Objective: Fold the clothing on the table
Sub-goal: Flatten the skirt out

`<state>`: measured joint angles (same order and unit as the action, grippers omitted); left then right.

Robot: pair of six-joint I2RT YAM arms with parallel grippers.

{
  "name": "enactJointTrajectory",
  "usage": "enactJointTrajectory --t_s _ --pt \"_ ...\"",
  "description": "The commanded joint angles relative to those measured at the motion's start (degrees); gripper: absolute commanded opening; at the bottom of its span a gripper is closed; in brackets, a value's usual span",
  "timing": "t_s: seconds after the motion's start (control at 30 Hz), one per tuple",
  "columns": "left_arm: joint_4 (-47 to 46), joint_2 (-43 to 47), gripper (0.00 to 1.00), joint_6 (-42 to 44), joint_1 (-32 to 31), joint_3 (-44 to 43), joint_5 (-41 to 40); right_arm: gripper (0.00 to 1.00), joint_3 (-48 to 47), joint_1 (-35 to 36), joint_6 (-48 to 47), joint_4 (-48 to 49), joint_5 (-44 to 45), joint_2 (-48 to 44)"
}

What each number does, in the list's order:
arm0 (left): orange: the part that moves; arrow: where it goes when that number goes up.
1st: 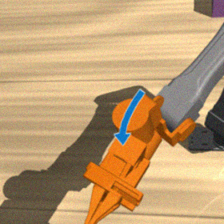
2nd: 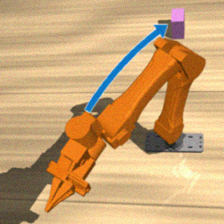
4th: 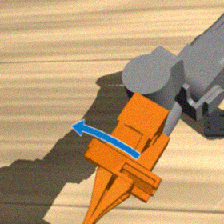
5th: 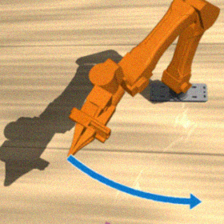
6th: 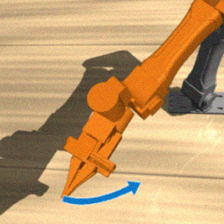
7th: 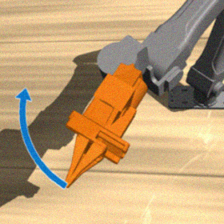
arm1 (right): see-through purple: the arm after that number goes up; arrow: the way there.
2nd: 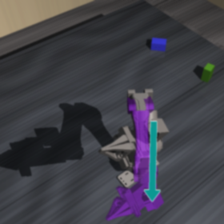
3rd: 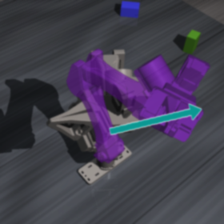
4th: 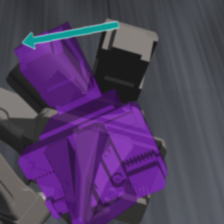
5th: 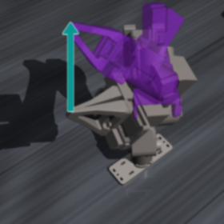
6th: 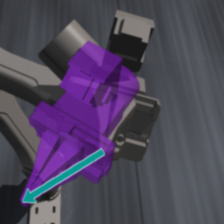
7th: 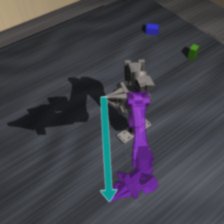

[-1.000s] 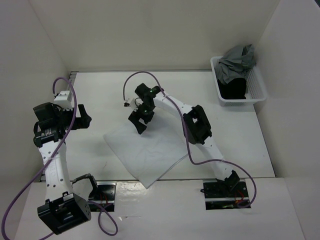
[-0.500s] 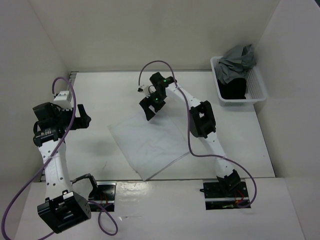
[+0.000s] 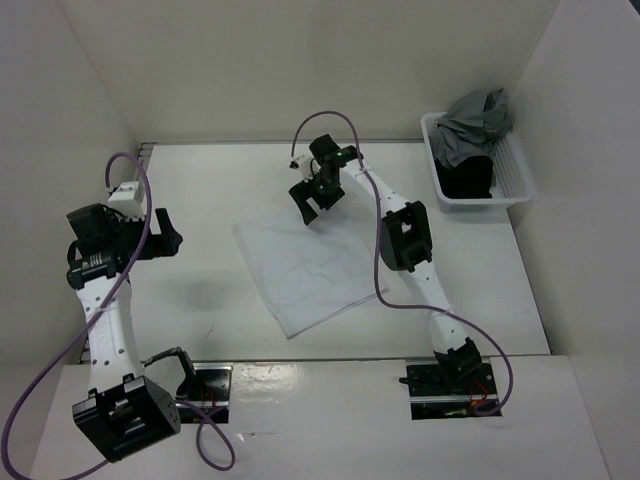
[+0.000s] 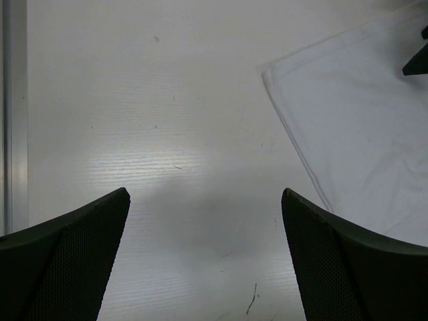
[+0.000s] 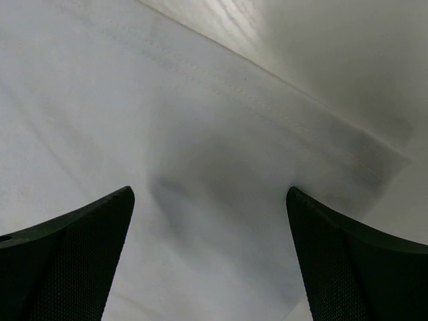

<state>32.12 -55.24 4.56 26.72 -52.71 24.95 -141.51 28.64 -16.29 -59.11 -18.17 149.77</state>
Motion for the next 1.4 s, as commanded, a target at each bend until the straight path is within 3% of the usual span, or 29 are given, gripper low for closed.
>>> enactJointTrajectory --t_s 0.0,0.3,0.67,0.97,1.1,1.23,1.37 --pt "-1.44 -0.04 1.0 1.24 0.35 0.41 0.98 0.99 -4.63 -1.83 1.53 -0.12 5.42 4.28" --pt "-1.44 -0.57 1.0 1.24 0.35 0.41 0.98 0.99 -6.14 -5.0 4.25 -0.3 11.75 4.91" --pt "-1.44 -0.57 1.0 1.77 0.35 0.41 0.98 0.99 4.04 -8.43 6.54 2.25 14.66 -2.2" --pt "-0.13 -3.8 1.0 2.3 -1.4 -1.25 2.82 0.99 11.16 -4.39 7.07 4.61 9.82 -21.35" --pt "1.1 -11.1 1.0 2.3 -8.41 -6.78 2.82 0.99 15.55 -4.39 6.36 6.63 10.96 -31.01" --pt "1.2 -19.01 1.0 1.68 -15.28 -13.72 2.82 0.99 32.38 -5.61 4.44 12.61 16.15 -42.0" --pt "-1.0 -30.08 1.0 -0.5 -21.87 -21.02 2.82 0.99 45.78 -11.23 3.9 16.74 13.53 -52.8"
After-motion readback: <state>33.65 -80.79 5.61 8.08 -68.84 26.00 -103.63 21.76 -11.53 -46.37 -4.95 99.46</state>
